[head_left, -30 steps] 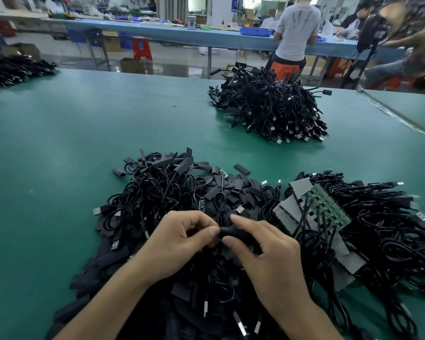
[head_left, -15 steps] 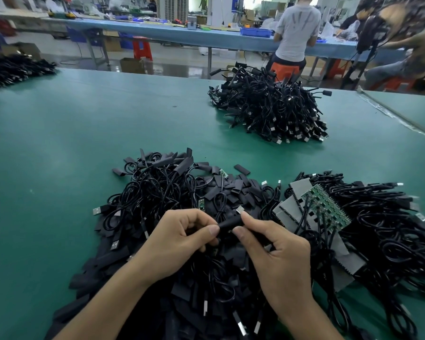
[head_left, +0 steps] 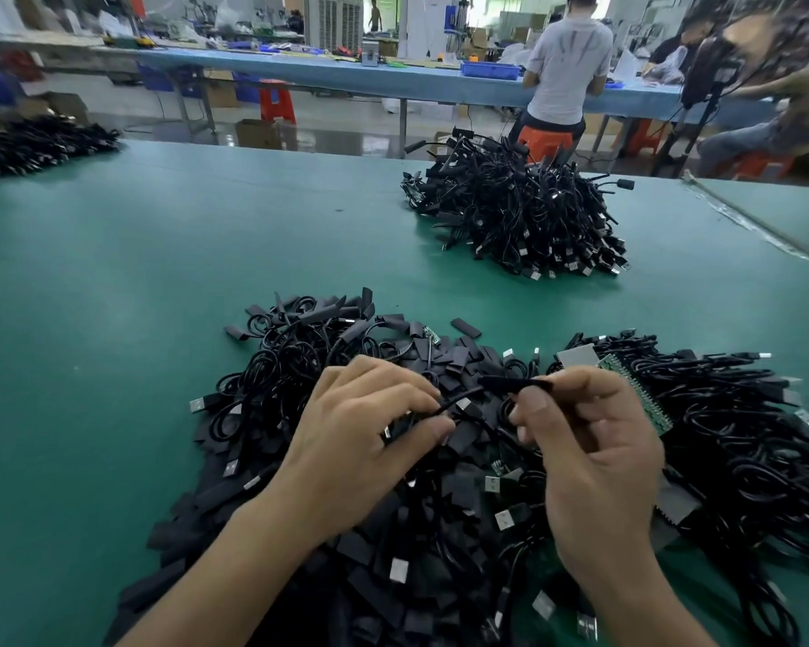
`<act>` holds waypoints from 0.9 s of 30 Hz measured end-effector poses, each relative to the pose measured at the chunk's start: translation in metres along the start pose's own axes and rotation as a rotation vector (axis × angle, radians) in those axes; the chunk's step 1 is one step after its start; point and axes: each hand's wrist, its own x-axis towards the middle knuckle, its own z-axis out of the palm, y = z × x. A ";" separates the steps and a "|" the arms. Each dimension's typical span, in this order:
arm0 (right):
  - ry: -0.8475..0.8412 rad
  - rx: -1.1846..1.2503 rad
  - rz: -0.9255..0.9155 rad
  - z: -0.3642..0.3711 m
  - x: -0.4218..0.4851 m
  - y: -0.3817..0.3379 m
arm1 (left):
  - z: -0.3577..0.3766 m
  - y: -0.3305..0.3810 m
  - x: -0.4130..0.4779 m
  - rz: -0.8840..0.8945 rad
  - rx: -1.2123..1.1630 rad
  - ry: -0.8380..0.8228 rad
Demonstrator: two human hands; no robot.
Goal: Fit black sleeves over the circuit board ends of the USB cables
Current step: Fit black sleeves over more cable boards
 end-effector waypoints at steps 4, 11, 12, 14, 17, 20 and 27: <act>-0.110 -0.135 0.072 0.001 0.000 0.007 | -0.014 0.002 0.013 -0.162 -0.211 0.136; -0.507 -0.590 0.162 0.011 -0.015 0.021 | -0.025 -0.030 0.022 -0.558 -0.300 0.474; -0.551 -0.617 0.163 0.013 -0.016 0.020 | -0.022 -0.032 0.021 -0.564 -0.287 0.474; -0.607 -0.638 0.156 0.016 -0.017 0.017 | -0.018 -0.028 0.020 -0.542 -0.268 0.472; -0.657 -0.551 0.210 0.021 -0.019 0.012 | -0.009 -0.016 0.020 -0.490 -0.315 0.423; -0.686 -0.572 0.241 0.028 -0.023 0.014 | -0.004 -0.008 0.020 -0.463 -0.357 0.379; -0.463 -0.435 0.195 0.023 -0.021 0.016 | -0.025 -0.020 0.029 -0.616 -0.674 0.620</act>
